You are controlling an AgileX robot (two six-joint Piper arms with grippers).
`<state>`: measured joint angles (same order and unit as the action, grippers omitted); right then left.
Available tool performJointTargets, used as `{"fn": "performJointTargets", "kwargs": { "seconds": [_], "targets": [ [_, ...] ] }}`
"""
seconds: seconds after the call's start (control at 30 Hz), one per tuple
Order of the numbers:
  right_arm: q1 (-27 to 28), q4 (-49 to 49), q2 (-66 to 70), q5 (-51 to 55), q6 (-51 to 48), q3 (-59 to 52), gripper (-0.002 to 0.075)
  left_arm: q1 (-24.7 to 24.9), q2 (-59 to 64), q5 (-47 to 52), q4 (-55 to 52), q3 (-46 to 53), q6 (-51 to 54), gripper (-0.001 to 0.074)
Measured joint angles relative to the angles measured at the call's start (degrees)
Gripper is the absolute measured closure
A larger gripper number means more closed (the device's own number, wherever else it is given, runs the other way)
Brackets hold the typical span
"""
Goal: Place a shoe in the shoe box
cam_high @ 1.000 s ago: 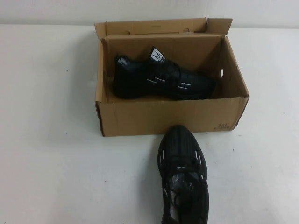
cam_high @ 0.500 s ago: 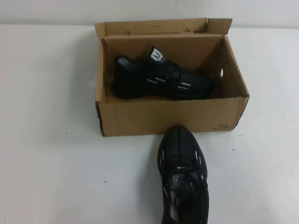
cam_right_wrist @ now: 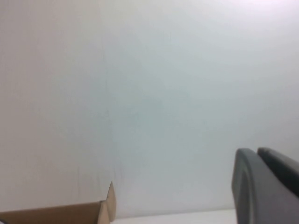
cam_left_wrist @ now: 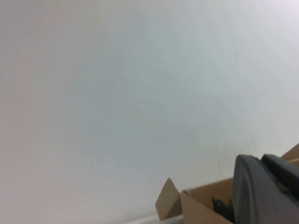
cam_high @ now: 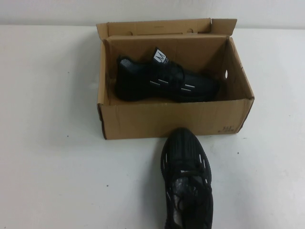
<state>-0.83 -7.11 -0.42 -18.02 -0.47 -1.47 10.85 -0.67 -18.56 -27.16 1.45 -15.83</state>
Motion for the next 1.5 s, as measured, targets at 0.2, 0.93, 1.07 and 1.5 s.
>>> {"fn": "performJointTargets", "kwargs": {
  "seconds": [0.2,0.93,1.07,1.5],
  "targets": [
    [0.0,0.0,0.0,-1.3,0.0,0.0,0.0743,0.0,0.0,-2.8,-0.2,0.0,0.0,0.0739],
    [0.0,-1.0,-0.5,-7.7,10.2,23.5,0.0743,0.0,-0.2,-21.1,17.7,-10.9,-10.0,0.0739],
    [0.0,-1.0,1.0,8.6,10.2,32.6,0.0743,0.0,0.0,-5.8,18.3,-21.5,-9.9,0.0739],
    [0.0,0.9,19.7,41.5,10.2,41.9,0.0743,0.0,13.3,36.0,10.2,-37.0,-10.1,0.0739]
  ]
}}
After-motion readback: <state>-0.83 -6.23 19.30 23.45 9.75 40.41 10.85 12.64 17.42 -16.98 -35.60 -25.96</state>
